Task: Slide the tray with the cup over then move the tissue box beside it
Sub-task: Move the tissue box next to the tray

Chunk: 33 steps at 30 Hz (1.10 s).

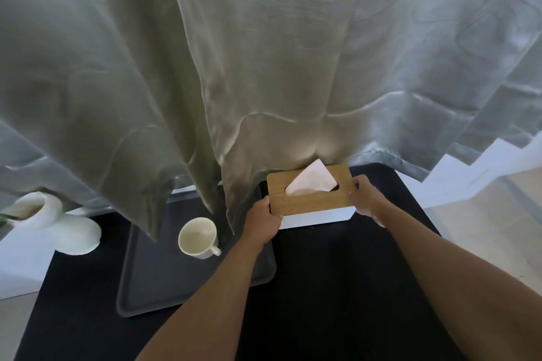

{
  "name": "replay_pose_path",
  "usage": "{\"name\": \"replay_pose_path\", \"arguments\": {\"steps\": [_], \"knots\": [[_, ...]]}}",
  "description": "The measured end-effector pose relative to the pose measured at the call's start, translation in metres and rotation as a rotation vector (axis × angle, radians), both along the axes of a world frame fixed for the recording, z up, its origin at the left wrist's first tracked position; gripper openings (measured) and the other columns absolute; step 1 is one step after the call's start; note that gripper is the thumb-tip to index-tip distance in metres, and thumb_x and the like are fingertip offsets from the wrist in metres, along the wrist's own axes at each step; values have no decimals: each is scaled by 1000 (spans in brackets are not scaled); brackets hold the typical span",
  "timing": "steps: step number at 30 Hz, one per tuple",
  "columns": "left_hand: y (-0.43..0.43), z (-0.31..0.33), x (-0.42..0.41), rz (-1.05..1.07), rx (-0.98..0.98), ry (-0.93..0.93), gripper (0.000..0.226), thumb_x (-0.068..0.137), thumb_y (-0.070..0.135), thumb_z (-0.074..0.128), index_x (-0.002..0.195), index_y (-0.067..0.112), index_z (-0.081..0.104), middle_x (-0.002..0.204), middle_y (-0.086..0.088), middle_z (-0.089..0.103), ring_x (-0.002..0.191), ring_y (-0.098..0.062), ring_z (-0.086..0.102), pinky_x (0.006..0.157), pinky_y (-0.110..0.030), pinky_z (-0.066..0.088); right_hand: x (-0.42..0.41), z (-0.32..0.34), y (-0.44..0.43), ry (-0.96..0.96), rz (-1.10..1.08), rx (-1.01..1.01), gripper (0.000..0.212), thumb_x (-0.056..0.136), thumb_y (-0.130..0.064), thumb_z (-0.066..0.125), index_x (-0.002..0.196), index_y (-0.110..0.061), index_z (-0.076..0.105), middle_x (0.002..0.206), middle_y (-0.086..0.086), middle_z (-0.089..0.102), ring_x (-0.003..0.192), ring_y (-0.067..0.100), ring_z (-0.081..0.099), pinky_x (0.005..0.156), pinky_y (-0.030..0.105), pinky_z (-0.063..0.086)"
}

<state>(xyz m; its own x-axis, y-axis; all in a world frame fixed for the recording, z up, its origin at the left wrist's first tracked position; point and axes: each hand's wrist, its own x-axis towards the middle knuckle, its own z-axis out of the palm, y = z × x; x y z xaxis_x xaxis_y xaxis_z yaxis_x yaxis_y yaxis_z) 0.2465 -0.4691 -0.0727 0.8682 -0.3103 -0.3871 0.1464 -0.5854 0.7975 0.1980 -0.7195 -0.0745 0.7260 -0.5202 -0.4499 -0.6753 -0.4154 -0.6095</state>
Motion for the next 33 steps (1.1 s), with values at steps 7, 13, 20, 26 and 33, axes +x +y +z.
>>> {"name": "replay_pose_path", "arguments": {"steps": [7,13,20,26,33], "knots": [[-5,-7,10,11,-34,-36,29,92,6,59,120,14,65,112,-7,72,105,-24,66,92,-43,55,10,-5,-5,-6,32,-2,36,98,-14,37,135,-14,37,99,8,58,83,22,55,72,38,48],[-10,-9,20,21,-44,-36,32,93,6,60,121,20,64,118,-8,72,110,-25,66,99,-47,55,24,-6,-9,-17,48,-26,36,100,-14,37,136,-12,37,99,11,60,78,21,53,68,37,45],[-12,-11,30,32,-24,-26,37,94,7,60,131,12,59,103,6,62,99,-20,63,98,-43,52,37,-3,-10,-11,60,-53,42,99,-13,36,141,-13,34,109,15,62,97,31,62,81,47,54],[-11,-14,37,45,-30,-19,38,94,8,60,131,13,59,106,-1,67,105,-22,64,100,-45,53,44,-2,-9,-9,75,-47,47,99,-13,37,145,-11,30,109,18,61,89,29,59,72,43,49],[1,-6,29,12,-82,52,42,97,15,58,139,17,52,119,11,58,113,-8,53,104,-35,45,36,7,0,-93,-4,86,60,100,-11,40,154,-17,17,147,17,44,122,34,49,98,48,43]]}}
